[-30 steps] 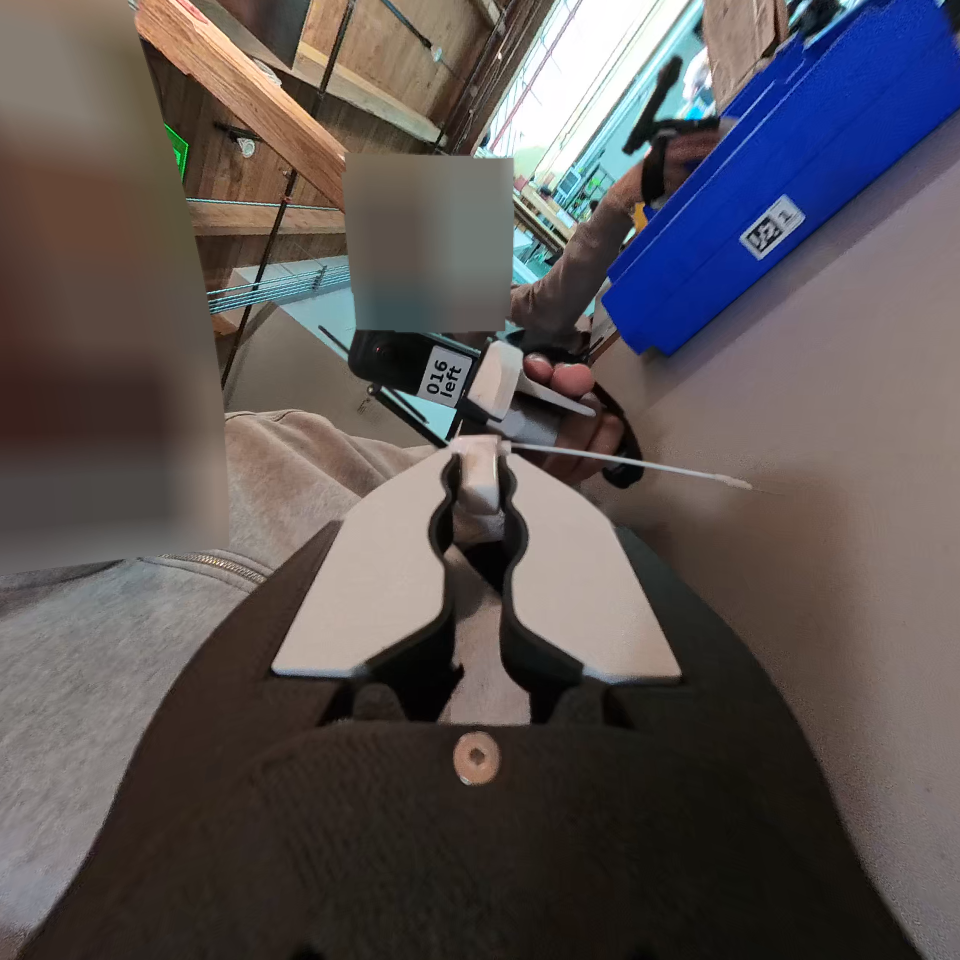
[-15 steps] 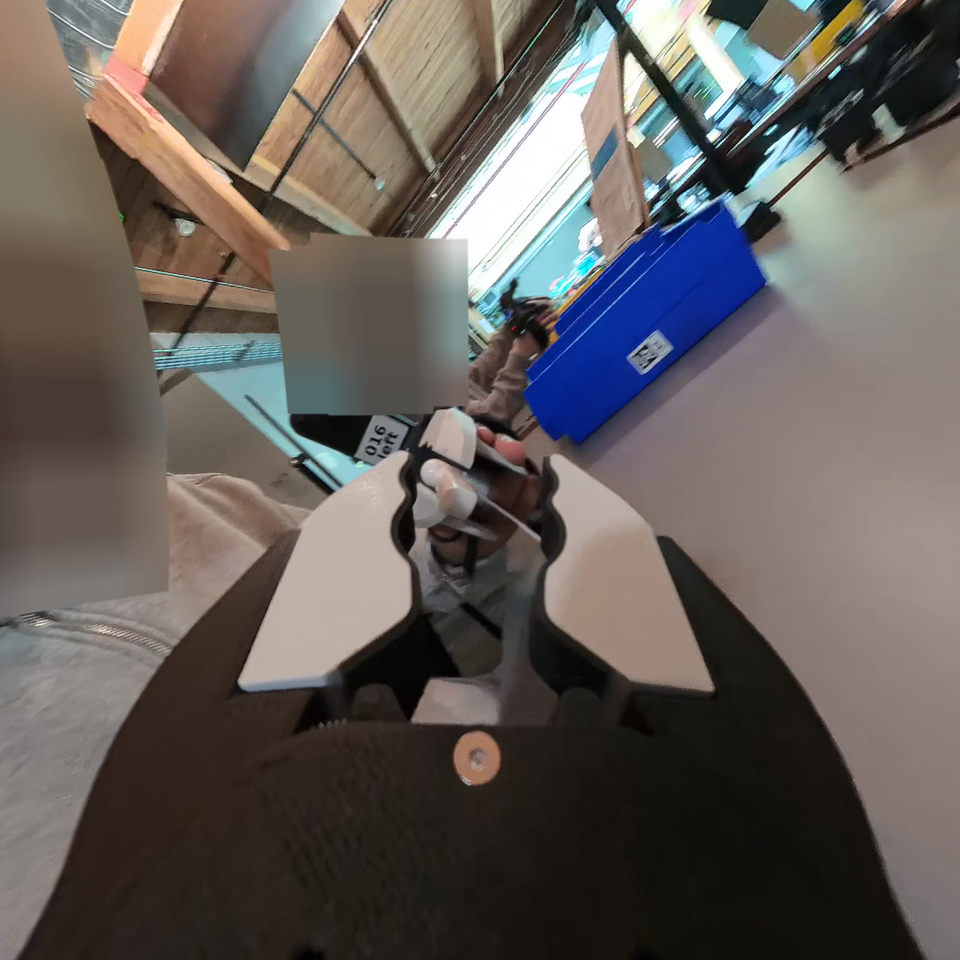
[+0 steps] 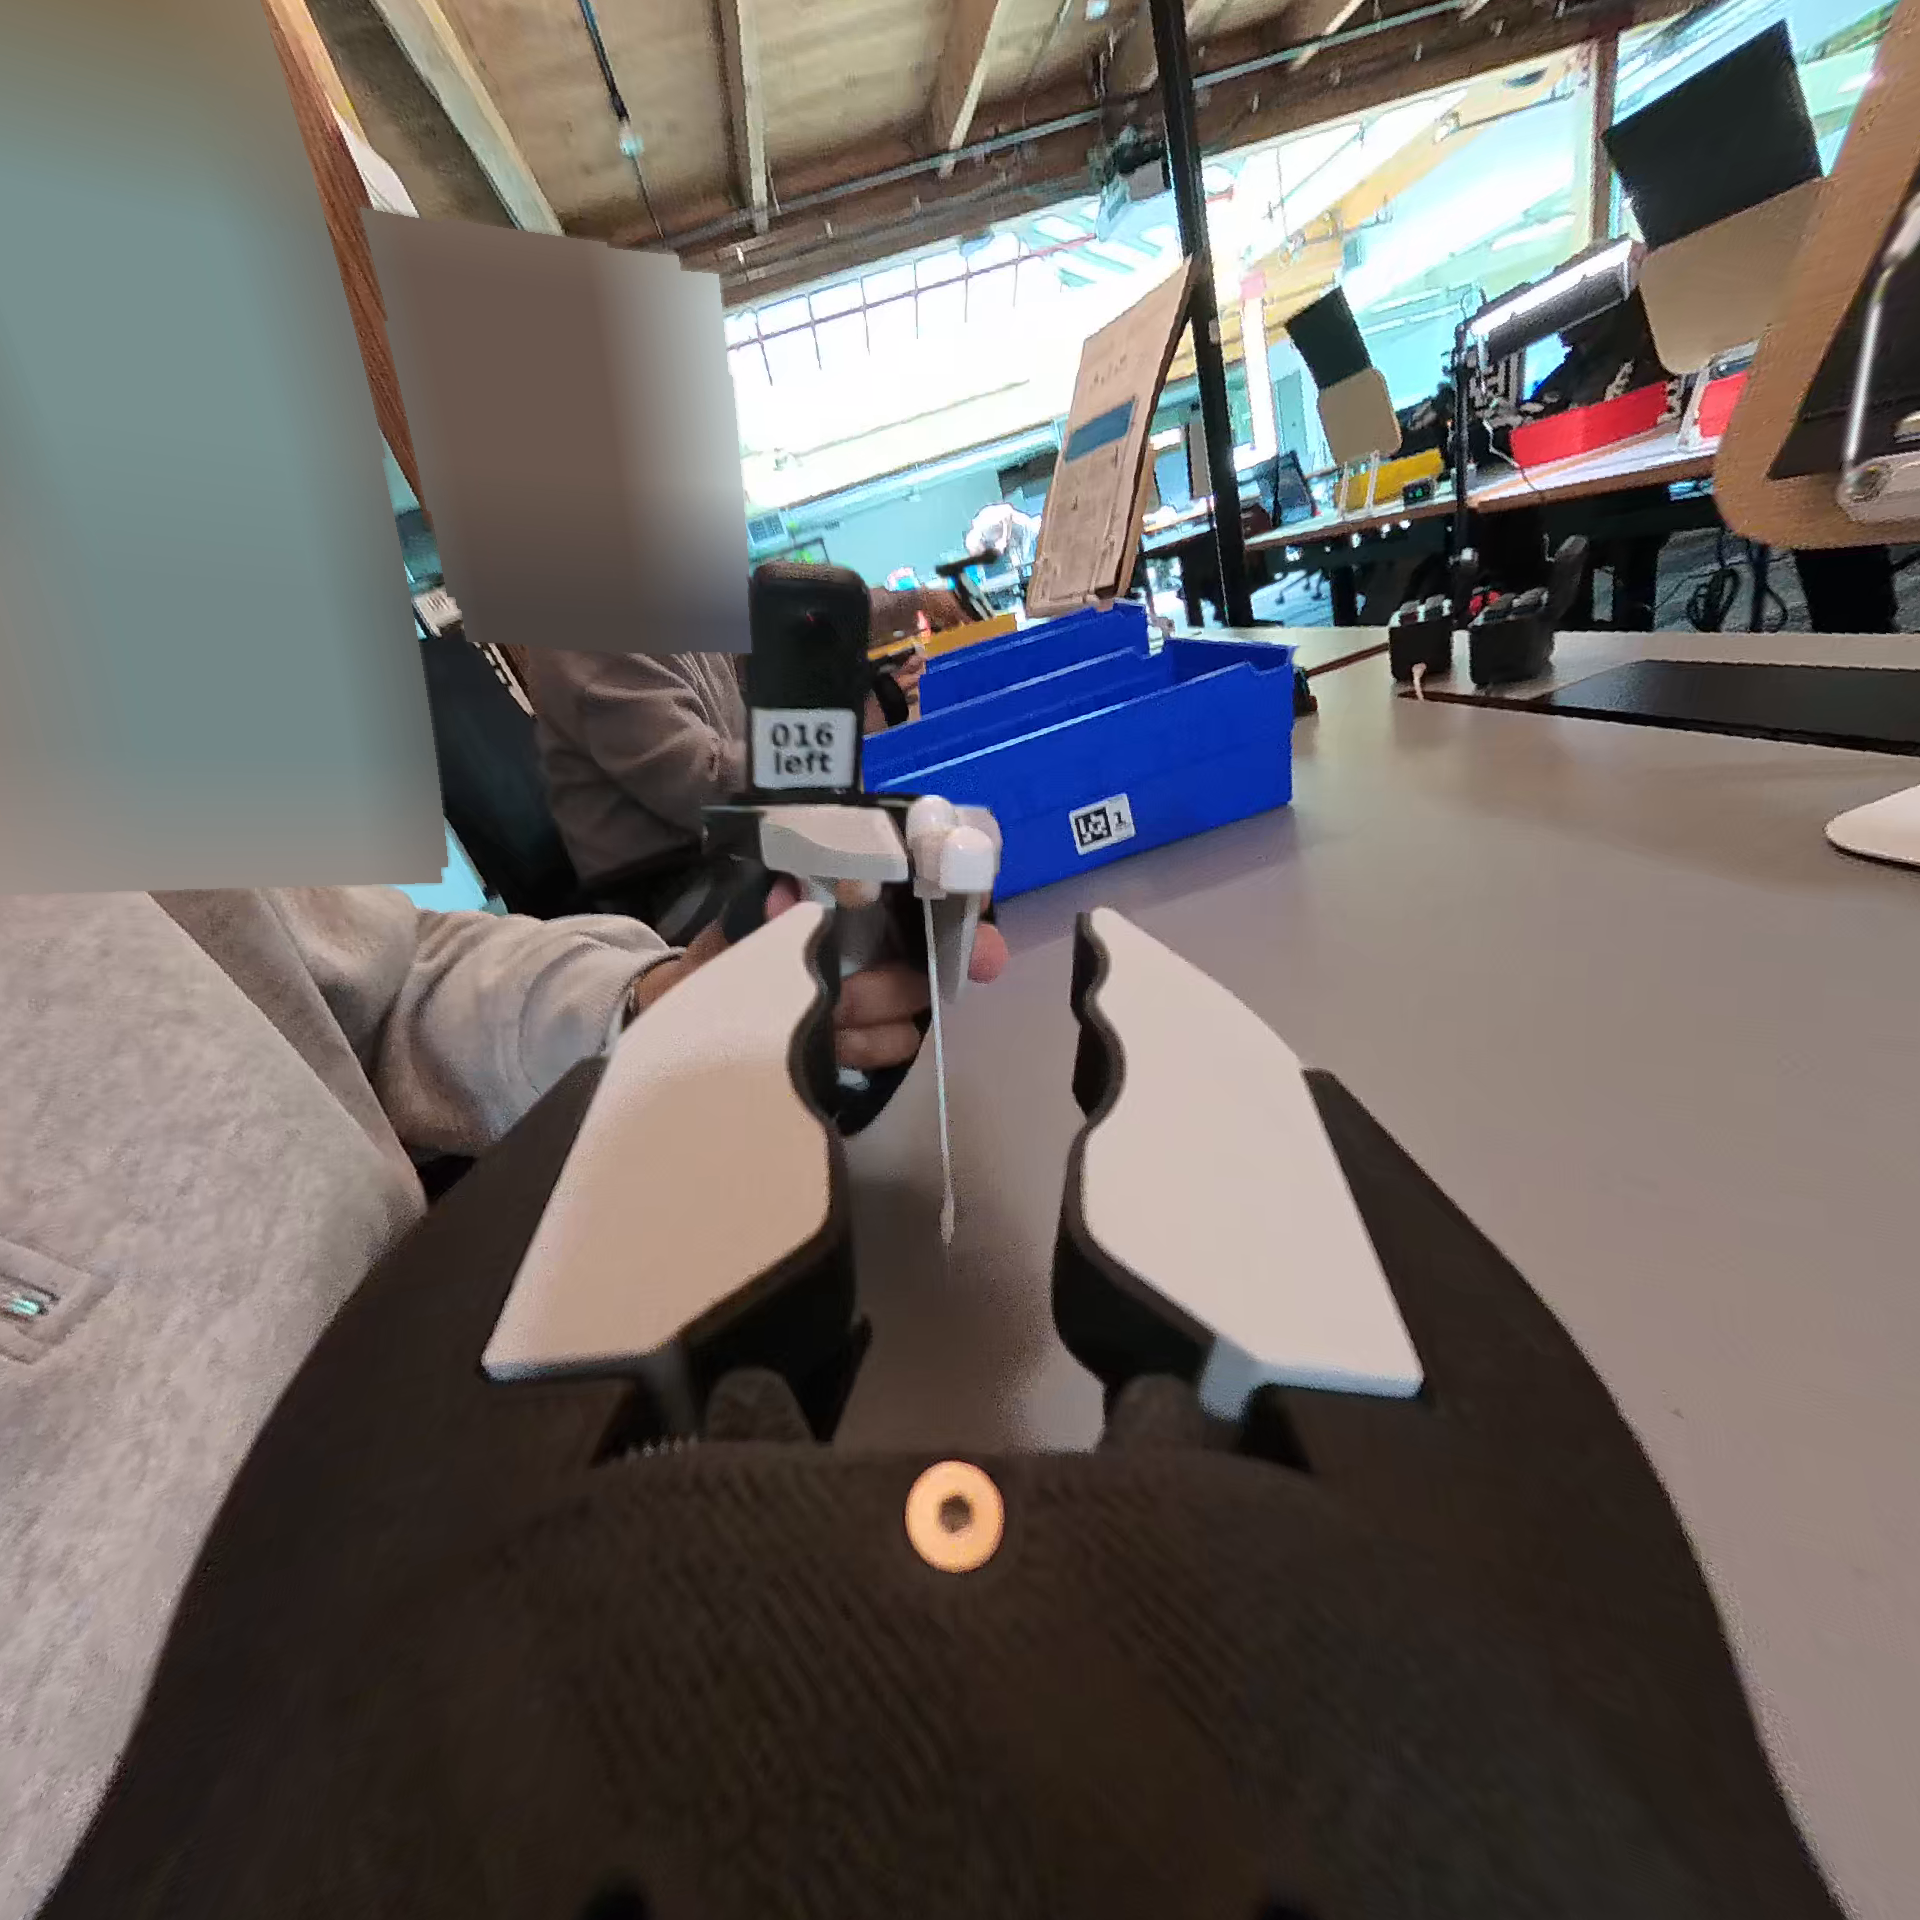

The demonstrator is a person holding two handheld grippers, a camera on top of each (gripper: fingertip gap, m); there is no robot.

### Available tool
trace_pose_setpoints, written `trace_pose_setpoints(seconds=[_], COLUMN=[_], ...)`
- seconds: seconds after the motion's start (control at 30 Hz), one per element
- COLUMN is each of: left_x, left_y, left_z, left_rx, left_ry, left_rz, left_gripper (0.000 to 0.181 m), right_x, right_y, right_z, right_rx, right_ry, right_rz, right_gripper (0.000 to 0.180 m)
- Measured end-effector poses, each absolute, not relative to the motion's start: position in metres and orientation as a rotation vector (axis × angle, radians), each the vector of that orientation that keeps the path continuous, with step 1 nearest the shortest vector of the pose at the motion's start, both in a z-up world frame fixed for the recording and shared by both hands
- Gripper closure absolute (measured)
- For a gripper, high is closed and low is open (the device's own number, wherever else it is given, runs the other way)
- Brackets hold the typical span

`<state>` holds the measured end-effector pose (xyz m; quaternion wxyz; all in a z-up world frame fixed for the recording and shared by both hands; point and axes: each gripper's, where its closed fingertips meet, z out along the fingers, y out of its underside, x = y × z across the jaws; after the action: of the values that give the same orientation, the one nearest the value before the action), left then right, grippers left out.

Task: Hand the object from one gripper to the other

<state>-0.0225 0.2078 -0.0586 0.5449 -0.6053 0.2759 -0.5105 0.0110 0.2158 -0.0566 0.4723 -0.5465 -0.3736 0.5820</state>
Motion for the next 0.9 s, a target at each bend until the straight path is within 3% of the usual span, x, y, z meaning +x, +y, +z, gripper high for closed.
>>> trace_pose_setpoints(seconds=[0.37, 0.5, 0.63, 0.73, 0.9], left_x=[-0.008, -0.001, 0.0, 0.0, -0.001], left_y=[0.197, 0.192, 0.192, 0.196, 0.197], left_z=[-0.07, -0.074, -0.075, -0.075, -0.08], left_rx=[-1.529, -1.547, -1.537, -1.527, -1.548], left_ry=[0.684, 0.741, 0.743, 0.698, 0.684], left_rz=[-1.435, -1.421, -1.415, -1.422, -1.476], left_gripper=[0.168, 0.168, 0.169, 0.145, 0.143], right_x=[0.002, -0.001, 0.0, 0.005, 0.018], right_y=[0.207, 0.199, 0.198, 0.2, 0.214], right_z=[-0.068, -0.072, -0.07, -0.062, -0.049], right_rx=[-1.41, -1.43, -1.437, -1.414, -1.384], right_ry=[-0.968, -1.008, -1.008, -0.951, -0.8], right_rz=[1.497, 1.536, 1.567, 1.629, 1.727], right_gripper=[0.147, 0.166, 0.167, 0.167, 0.168])
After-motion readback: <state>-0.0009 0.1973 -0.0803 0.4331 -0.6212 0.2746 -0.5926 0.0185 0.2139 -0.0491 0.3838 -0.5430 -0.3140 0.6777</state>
